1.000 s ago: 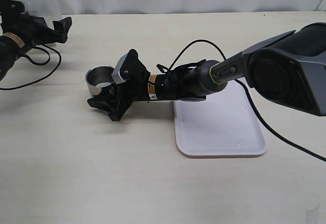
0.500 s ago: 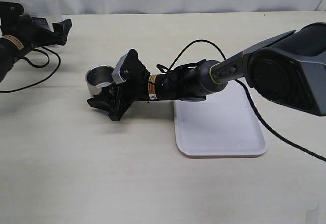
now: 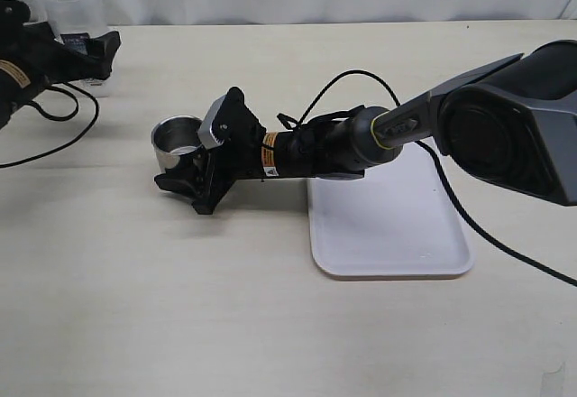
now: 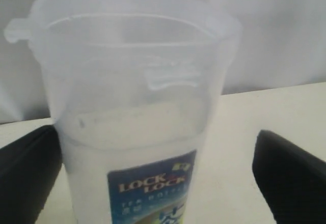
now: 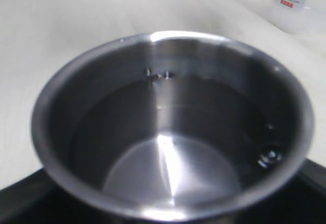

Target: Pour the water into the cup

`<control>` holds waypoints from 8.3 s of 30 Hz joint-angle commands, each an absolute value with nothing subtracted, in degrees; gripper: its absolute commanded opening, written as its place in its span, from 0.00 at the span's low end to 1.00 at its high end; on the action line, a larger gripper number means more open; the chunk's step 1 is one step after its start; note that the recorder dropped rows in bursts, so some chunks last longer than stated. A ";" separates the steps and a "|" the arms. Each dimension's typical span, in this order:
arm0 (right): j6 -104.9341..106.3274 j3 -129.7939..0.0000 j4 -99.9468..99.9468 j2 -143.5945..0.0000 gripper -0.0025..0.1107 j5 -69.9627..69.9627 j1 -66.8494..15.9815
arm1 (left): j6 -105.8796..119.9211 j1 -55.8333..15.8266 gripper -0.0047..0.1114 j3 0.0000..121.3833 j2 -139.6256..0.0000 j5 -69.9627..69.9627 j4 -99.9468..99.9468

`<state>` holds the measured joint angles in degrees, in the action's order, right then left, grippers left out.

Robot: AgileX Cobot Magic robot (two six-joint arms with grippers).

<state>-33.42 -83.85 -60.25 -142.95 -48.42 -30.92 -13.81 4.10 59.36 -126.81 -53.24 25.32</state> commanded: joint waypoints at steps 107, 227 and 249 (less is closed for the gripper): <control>-33.83 -83.87 -60.65 -143.12 0.06 -47.36 -30.81 | -42.05 -10.02 0.84 35.43 -14.74 21.49 26.54; -33.83 -83.87 -60.65 -143.12 0.06 -47.36 -30.81 | 3.37 -1.91 0.84 0.00 0.00 17.74 2.43; -33.83 -83.87 -60.65 -143.12 0.06 -47.36 -30.81 | 4.62 -1.91 0.84 0.00 0.00 17.62 2.57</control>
